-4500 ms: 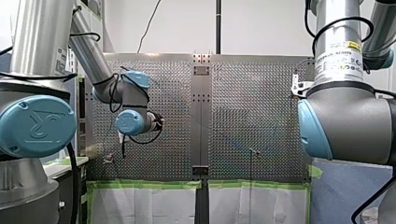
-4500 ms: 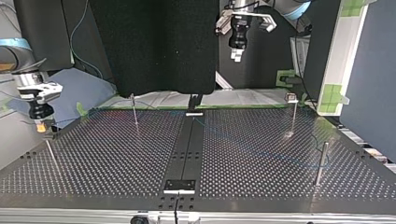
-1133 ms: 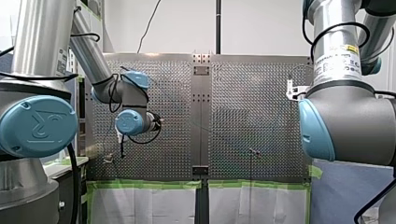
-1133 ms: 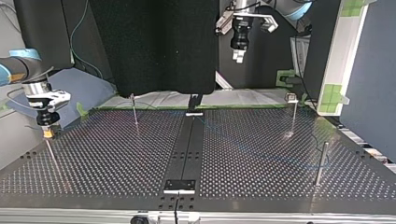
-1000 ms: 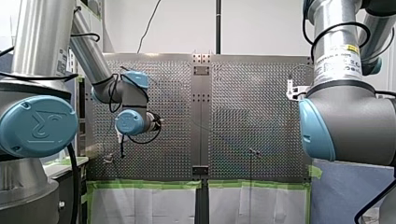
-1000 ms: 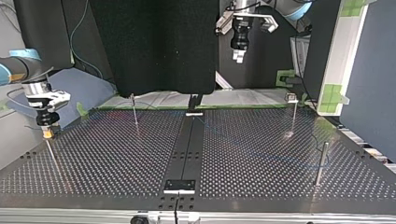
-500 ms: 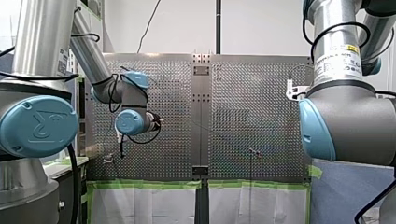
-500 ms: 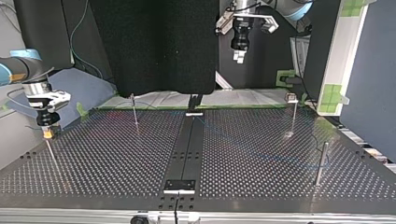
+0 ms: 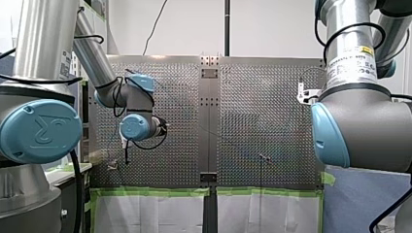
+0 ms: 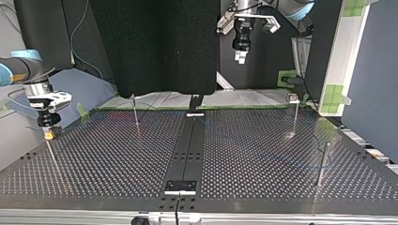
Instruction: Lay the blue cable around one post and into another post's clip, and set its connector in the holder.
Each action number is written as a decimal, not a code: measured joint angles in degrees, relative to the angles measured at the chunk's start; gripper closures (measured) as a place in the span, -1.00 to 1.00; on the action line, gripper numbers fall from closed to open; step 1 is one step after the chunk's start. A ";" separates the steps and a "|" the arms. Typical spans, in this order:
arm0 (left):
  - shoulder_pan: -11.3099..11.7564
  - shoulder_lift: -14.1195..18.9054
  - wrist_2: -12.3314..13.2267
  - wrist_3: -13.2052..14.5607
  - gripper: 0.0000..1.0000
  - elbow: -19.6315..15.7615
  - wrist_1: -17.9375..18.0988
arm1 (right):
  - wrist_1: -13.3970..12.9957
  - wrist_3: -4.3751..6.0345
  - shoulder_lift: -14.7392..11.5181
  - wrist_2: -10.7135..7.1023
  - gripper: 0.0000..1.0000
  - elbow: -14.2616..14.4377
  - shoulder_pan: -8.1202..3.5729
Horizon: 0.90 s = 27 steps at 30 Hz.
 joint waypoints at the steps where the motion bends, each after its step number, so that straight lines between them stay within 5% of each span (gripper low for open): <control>1: 0.00 0.00 0.00 0.00 -1.00 0.00 0.02 | 0.16 -0.07 -0.02 0.09 1.00 -0.01 0.02; 13: 0.01 -0.04 -0.19 0.24 -1.00 -0.02 -0.08 | 4.56 -3.62 -0.76 4.72 1.00 0.01 0.48; 19: 0.01 0.00 -0.25 0.46 -1.00 -0.03 -0.10 | 4.71 -3.57 -0.84 5.44 1.00 0.02 0.44; 27: 0.01 0.00 -0.26 0.49 -1.00 -0.02 -0.10 | 2.35 -1.17 -0.80 4.39 1.00 0.02 0.82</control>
